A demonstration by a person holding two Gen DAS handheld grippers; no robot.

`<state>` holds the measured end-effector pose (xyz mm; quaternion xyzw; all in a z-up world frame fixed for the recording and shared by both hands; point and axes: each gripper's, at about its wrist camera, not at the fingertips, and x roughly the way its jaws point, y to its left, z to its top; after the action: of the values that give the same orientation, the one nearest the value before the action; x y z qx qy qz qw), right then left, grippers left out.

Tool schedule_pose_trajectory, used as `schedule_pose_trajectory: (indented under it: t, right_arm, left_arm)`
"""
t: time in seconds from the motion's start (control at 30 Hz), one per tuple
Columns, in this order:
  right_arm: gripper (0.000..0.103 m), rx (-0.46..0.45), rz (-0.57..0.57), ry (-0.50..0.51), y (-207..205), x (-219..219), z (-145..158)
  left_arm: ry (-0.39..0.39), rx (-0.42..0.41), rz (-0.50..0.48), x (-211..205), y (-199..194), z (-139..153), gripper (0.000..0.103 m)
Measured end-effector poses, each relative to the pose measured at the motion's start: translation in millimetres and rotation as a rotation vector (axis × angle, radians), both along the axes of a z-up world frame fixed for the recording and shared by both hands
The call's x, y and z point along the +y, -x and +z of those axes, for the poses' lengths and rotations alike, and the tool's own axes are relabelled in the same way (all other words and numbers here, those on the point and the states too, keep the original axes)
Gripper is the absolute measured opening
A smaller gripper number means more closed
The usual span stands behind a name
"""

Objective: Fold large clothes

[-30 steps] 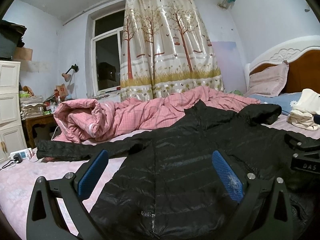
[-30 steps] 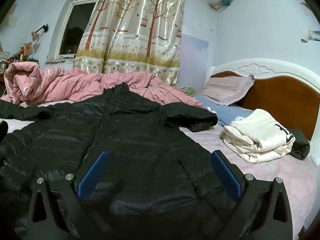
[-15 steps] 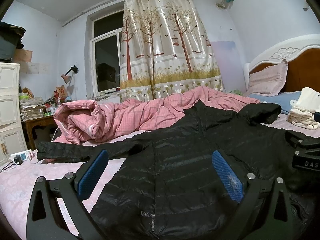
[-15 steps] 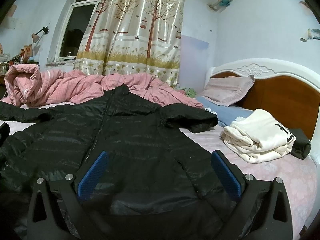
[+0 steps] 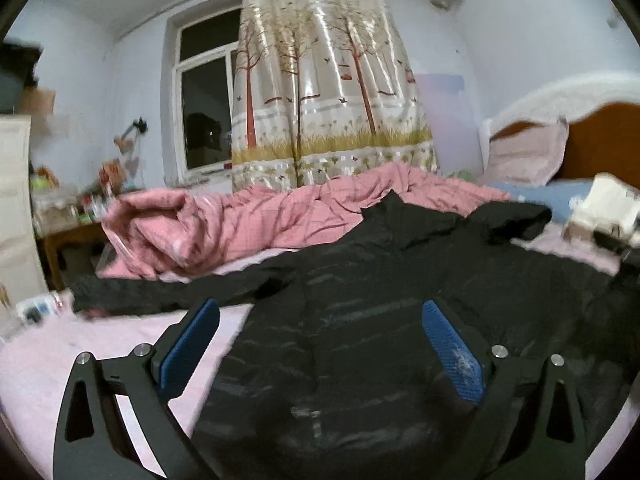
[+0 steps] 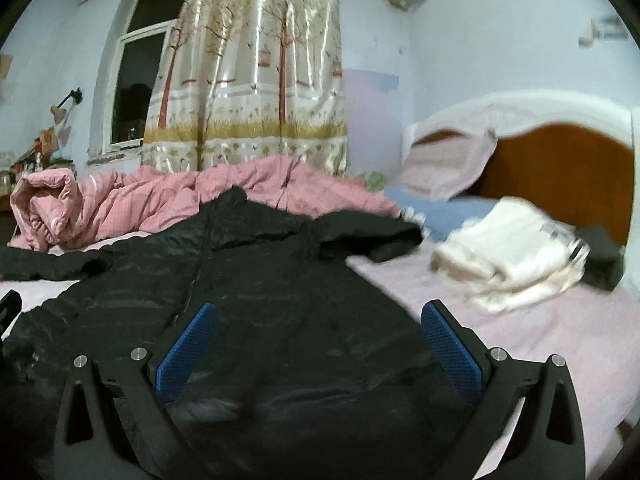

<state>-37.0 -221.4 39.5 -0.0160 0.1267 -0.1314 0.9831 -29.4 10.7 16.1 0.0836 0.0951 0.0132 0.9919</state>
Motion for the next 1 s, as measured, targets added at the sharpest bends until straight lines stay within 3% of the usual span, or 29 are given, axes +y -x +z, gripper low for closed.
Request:
schedule_pose_trajectory:
  t: [0.1, 0.27, 0.33, 0.43, 0.53, 0.67, 0.77, 0.87, 0.93, 1.0]
  right_arm:
    - [0.103, -0.013, -0.004, 0.033, 20.9, -3.8, 9.7]
    - [0.103, 0.104, -0.042, -0.023, 39.7, -18.4, -11.5]
    - [0.103, 0.135, -0.081, 0.004, 44.6, -21.7, -13.4]
    - [0.103, 0.150, -0.189, 0.038, 44.9, -34.9, -11.3]
    - [0.103, 0.173, -0.257, 0.057, 41.0, -50.8, -14.4]
    - [0.103, 0.253, -0.261, -0.123, 35.7, -91.9, -22.5]
    - [0.102, 0.364, -0.153, -0.288, 25.9, -118.7, -40.1]
    - [0.090, 0.437, -0.042, -0.404, 16.5, -128.7, -57.1]
    - [0.084, 0.432, -0.043, -0.382, 19.0, -127.2, -57.8]
    - [0.067, 0.440, -0.018, -0.360, 20.8, -121.7, -60.6]
  left_arm:
    - [-0.042, 0.026, 0.037, 2.6, 9.6, 7.5, 0.100]
    - [0.077, 0.083, -0.006, 30.2, 30.3, 13.0, 0.100]
    - [0.116, 0.113, 0.011, 42.8, 35.3, 10.5, 0.100]
    - [0.116, 0.133, 0.085, 58.9, 36.2, 3.1, 0.100]
    - [0.125, 0.152, 0.118, 76.3, 33.0, 0.4, 0.089]
    - [0.206, 0.206, 0.117, 94.0, 33.7, -7.2, 0.088]
    - [0.221, 0.240, 0.129, 97.7, 31.8, -11.8, 0.088]
    - [0.207, 0.234, 0.126, 92.9, 35.1, -10.5, 0.088]
    - [0.203, 0.230, 0.107, 88.8, 39.8, -9.7, 0.089]
    - [0.196, 0.245, 0.100, 86.3, 41.4, -12.1, 0.095]
